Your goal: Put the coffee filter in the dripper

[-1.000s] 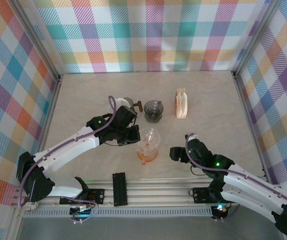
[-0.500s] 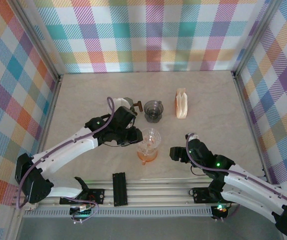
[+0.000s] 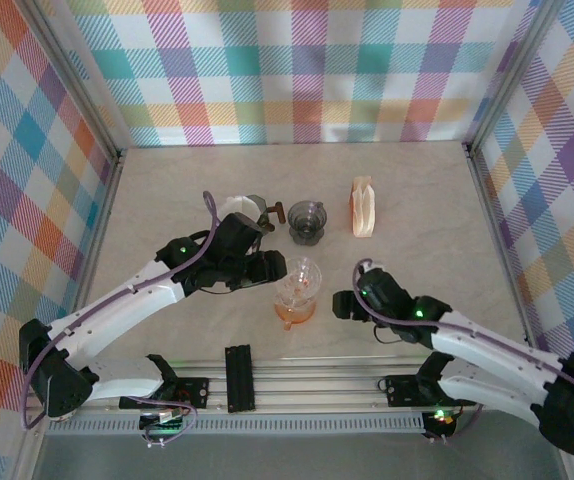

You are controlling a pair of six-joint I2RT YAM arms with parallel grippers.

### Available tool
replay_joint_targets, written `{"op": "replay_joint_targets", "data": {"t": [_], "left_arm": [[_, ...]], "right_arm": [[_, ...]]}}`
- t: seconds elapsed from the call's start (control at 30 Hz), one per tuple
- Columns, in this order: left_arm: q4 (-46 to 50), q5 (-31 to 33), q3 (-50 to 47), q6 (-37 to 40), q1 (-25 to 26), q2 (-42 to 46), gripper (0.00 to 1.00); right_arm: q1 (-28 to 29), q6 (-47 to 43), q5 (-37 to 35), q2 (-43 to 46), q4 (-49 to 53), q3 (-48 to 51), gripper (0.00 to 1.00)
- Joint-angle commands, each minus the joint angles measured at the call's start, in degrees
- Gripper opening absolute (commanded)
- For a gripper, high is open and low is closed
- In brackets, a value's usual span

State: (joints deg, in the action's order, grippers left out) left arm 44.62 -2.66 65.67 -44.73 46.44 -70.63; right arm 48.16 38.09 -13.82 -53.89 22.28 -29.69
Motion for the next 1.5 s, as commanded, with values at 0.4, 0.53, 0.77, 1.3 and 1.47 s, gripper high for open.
{"op": "replay_joint_targets", "data": {"t": [0.4,0.53,0.77,1.3,1.47], "left_arm": [[1.8,3.1,-1.9,1.6,-0.5,2.7,0.73],[1.6,2.9,-1.9,1.8,-0.6,2.3,0.73],[1.4,2.6,-2.2,1.8,-0.7,2.1,0.75],[-0.4,4.8,-3.5,3.4,-0.7,2.7,0.84],[-1.4,5.4,-4.3,4.7,-0.8,3.9,0.9]], "right_arm": [[1.2,-10.3,1.1,-9.2,-0.5,-10.8,0.77],[2.8,-9.3,1.4,-10.3,-0.5,-11.0,0.77],[3.8,-6.8,-2.0,-8.3,1.1,-9.7,0.79],[1.9,-4.3,-11.8,-4.0,8.1,-11.0,0.83],[-5.4,-8.4,-8.6,-7.6,9.9,-16.8,0.83]]}}
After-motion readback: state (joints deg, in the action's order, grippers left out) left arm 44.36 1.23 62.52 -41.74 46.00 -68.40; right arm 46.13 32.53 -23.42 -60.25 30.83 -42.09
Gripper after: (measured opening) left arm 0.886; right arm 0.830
